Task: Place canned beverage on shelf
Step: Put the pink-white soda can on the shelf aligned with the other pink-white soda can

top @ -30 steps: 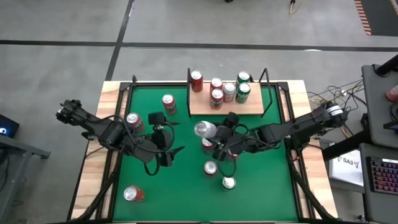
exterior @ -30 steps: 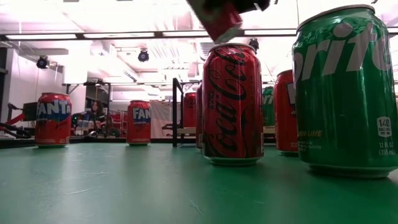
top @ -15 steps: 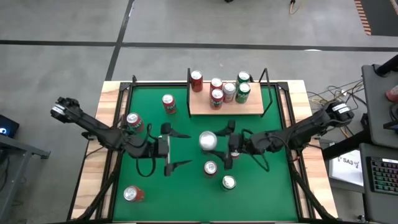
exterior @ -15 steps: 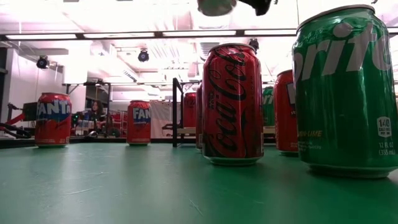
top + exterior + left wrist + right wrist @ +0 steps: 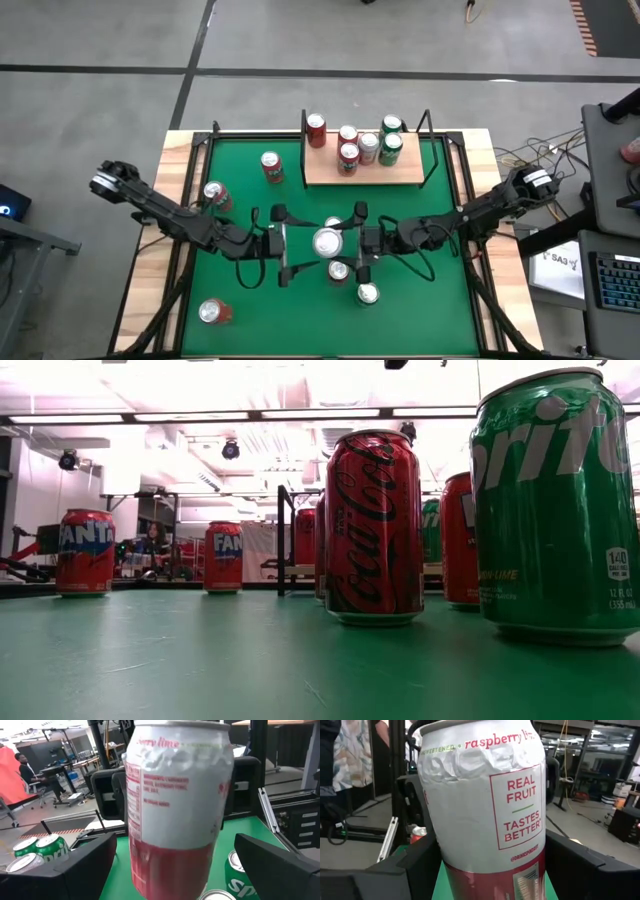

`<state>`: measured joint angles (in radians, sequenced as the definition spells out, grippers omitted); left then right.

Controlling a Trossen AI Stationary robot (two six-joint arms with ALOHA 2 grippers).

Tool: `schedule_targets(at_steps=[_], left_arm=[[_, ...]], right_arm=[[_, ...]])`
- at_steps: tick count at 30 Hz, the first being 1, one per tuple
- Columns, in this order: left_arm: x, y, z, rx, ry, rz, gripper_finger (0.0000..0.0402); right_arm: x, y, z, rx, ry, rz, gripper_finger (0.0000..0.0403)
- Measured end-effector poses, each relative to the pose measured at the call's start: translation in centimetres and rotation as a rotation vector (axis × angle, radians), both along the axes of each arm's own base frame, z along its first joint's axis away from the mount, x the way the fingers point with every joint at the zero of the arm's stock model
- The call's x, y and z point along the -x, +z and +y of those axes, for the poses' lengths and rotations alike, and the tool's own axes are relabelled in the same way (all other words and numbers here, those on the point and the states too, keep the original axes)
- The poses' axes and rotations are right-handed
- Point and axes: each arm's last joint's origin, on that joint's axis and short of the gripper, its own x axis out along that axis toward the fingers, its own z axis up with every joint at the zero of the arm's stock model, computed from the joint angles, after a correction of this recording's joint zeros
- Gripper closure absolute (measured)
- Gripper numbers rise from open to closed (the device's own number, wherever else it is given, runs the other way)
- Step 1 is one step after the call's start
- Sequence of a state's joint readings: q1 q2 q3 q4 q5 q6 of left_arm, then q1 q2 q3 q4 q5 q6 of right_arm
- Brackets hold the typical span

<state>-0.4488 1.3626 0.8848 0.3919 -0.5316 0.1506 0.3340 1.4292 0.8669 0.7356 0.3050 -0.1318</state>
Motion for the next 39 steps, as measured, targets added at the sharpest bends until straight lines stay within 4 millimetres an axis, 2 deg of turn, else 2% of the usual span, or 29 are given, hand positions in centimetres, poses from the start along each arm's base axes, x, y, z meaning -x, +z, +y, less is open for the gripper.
schedule_targets(at_steps=[11,21,25,32,35,39], left_arm=[[-0.6,-2.2,-0.3,-0.023,0.003,0.067,0.0013],[-2.0,-3.1,0.3,-0.017,0.045,0.057,0.0015],[-2.1,-3.0,0.3,-0.011,0.048,0.046,0.0044],[-2.1,-2.8,0.4,0.010,0.053,0.032,0.0130],[-2.0,-2.8,0.4,0.015,0.072,0.030,0.0131],[-1.9,-2.8,0.5,0.021,0.081,0.035,0.0131]], right_arm=[[0.0,0.0,0.0,0.001,0.003,0.005,0.0117],[0.0,0.0,0.0,-0.007,0.002,0.001,0.0117],[0.0,0.0,0.0,-0.007,0.003,0.002,0.0117],[0.0,0.0,0.0,-0.008,0.002,0.004,0.0117],[0.0,0.0,0.0,-0.014,0.009,0.004,0.0109],[-0.2,0.3,0.1,-0.020,0.007,0.021,0.0072]])
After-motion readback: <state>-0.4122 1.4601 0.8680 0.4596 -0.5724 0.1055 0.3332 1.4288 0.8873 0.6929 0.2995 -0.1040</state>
